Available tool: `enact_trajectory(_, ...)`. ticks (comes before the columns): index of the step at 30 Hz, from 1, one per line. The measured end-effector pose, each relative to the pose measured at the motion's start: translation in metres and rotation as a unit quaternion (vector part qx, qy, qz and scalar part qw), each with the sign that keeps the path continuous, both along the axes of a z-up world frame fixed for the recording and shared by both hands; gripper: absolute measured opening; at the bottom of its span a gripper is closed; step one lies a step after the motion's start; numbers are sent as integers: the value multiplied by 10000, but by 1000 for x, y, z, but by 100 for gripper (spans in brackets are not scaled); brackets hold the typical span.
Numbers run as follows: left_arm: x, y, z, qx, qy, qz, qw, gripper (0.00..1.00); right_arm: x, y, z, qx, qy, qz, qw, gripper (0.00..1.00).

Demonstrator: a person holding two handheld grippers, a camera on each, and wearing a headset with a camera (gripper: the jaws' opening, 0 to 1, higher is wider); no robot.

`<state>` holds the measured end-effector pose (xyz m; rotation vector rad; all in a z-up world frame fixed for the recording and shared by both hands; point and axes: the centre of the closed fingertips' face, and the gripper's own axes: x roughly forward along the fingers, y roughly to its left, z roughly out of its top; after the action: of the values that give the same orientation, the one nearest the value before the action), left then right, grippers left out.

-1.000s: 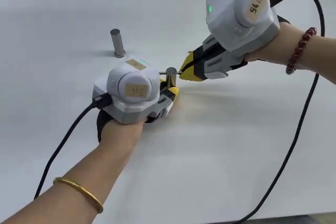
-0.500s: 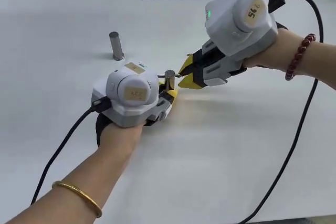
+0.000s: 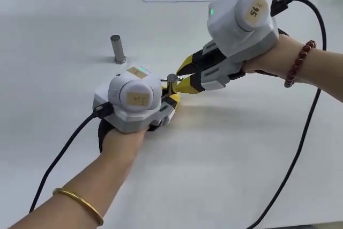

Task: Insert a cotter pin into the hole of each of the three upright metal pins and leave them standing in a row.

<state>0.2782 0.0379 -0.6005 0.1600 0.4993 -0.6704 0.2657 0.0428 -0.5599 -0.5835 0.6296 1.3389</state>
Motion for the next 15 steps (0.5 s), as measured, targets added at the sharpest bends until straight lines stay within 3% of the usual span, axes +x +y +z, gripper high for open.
enact_trajectory(15,-9,3,-4,118,133,-150,9997,24,0,10,-2,28,-65,76,9999,14)
